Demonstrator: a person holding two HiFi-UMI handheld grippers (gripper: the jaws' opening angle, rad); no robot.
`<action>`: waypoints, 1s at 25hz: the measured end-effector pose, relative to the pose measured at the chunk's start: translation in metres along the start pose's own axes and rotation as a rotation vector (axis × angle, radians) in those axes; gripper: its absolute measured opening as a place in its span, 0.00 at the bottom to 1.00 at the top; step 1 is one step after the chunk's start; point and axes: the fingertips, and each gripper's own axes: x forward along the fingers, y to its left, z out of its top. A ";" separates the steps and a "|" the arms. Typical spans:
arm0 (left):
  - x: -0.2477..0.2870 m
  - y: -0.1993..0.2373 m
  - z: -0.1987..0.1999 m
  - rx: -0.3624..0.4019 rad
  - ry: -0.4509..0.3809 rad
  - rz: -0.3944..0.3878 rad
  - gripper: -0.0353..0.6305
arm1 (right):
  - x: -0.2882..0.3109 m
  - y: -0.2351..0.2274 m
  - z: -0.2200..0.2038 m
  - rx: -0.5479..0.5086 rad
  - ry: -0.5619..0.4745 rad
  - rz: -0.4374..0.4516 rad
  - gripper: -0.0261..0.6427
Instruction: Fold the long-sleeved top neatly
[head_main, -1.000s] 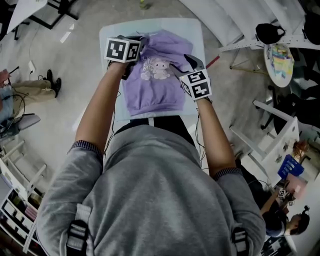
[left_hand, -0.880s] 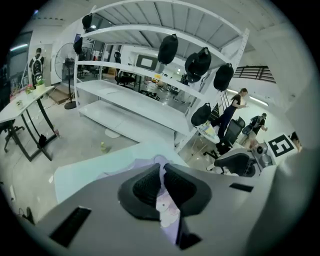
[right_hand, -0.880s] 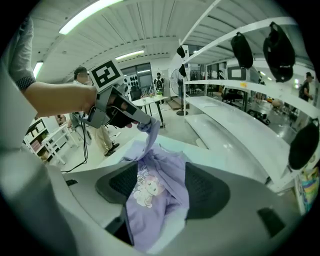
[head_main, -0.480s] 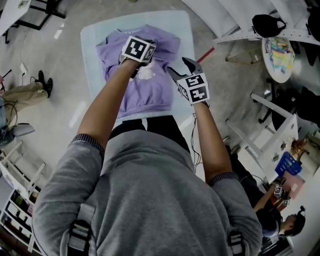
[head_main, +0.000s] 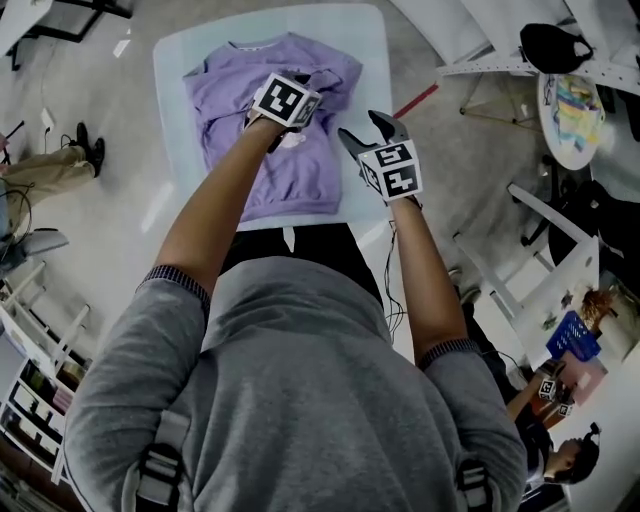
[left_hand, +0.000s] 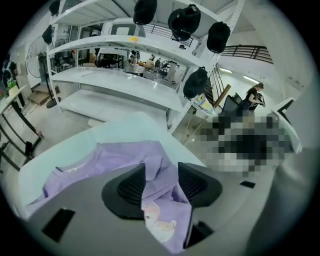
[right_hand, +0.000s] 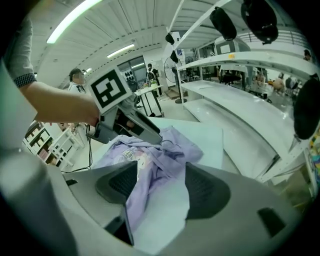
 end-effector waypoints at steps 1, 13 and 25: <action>-0.008 0.001 0.000 -0.003 -0.020 0.015 0.40 | 0.002 0.000 -0.002 0.004 0.002 0.006 0.51; -0.134 0.073 -0.116 -0.188 -0.086 0.266 0.37 | 0.035 0.021 -0.045 0.105 0.084 0.031 0.42; -0.166 0.065 -0.283 -0.273 0.025 0.241 0.38 | 0.024 0.075 -0.128 0.157 0.197 -0.023 0.42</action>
